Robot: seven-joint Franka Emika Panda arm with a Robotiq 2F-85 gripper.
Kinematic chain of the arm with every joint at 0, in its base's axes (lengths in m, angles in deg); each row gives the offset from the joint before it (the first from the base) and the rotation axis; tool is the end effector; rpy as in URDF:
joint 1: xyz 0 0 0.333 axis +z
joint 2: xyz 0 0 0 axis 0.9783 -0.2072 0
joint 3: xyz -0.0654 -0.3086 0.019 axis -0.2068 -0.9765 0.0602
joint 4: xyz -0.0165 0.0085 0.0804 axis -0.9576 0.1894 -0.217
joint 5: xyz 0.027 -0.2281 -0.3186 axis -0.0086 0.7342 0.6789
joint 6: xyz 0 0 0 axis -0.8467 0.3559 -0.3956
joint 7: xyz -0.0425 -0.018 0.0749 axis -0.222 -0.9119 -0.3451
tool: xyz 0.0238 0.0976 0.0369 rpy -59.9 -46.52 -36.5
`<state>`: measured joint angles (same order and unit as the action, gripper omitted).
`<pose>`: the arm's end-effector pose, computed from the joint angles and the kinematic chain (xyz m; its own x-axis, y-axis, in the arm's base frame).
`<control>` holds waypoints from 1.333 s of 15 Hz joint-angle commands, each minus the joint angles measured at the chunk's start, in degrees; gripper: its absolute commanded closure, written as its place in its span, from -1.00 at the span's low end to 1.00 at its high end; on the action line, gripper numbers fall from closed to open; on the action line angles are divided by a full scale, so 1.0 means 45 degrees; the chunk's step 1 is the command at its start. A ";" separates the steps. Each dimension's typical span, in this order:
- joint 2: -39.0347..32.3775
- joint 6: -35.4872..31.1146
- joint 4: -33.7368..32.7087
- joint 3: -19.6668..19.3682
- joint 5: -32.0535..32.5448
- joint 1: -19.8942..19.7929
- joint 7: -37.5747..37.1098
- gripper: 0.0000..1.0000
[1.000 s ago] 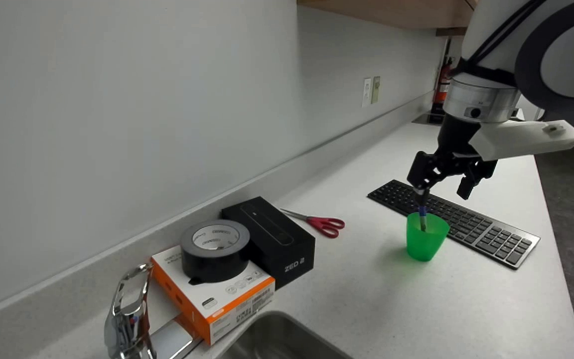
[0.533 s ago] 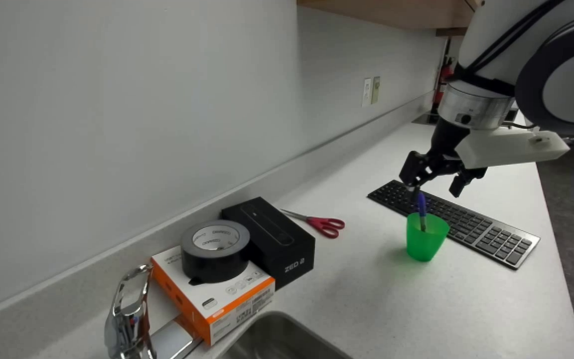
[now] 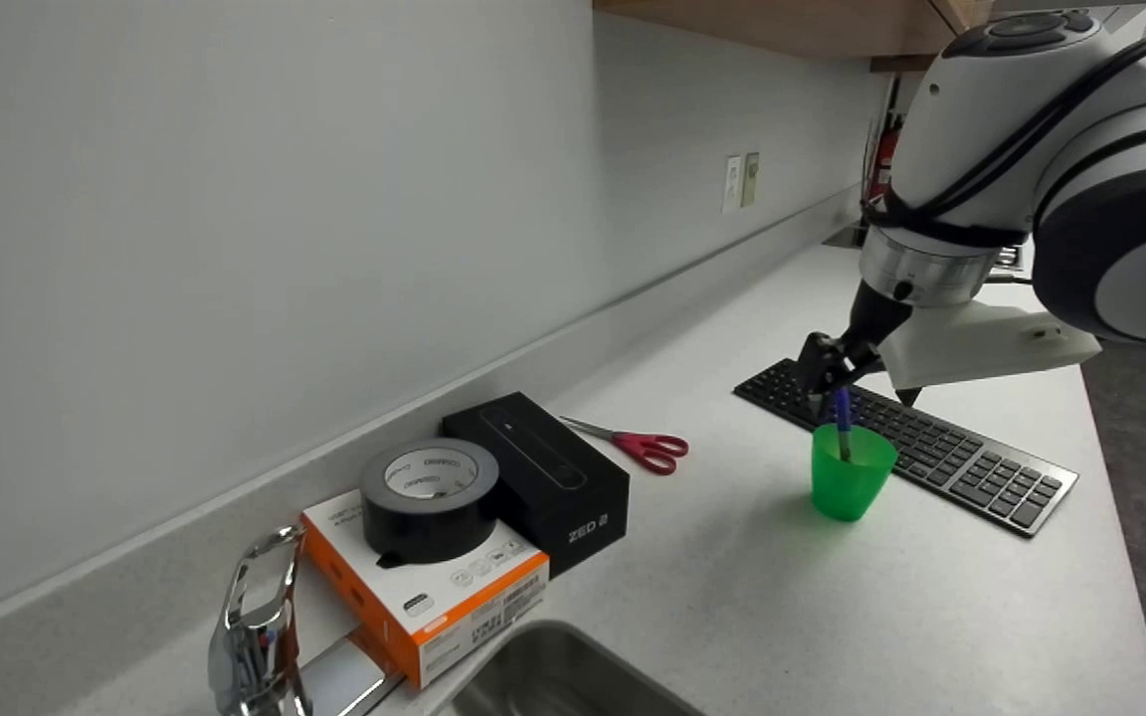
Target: Remove the pen from the cup.
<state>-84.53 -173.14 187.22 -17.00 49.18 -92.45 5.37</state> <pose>0.4707 -0.1508 0.3316 0.6104 -0.7059 0.3592 -0.7811 -0.6116 0.1255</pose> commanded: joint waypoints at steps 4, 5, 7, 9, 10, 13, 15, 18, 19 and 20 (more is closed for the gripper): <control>-0.0714 -0.0736 -0.0434 -0.0617 0.1961 0.0349 -0.2196 -0.06; -0.0735 -0.0751 -0.0447 -0.0670 0.2048 0.0382 -0.2304 0.09; -0.0691 -0.0723 -0.0449 -0.0728 0.2044 0.0441 -0.2341 0.40; -0.0454 -0.0705 -0.0319 -0.0753 0.1893 0.0507 -0.2140 0.72; -0.0212 -0.0705 -0.0175 -0.0746 0.1773 0.0535 -0.1973 0.86; 0.0971 -0.0988 0.0553 -0.0691 0.1136 0.0617 -0.1133 0.97; 0.2142 -0.1358 0.1210 -0.0654 0.0718 0.0641 -0.0439 0.93; 0.3859 -0.1878 0.2103 -0.0562 -0.0665 0.0767 0.1185 0.93; 0.4329 -0.1788 0.2338 -0.0595 -0.1681 0.1000 0.2292 0.93; 0.4729 -0.1436 0.2436 -0.0574 -0.2775 0.1271 0.3267 0.93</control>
<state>-71.63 -179.90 193.10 -19.02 47.18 -89.54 9.11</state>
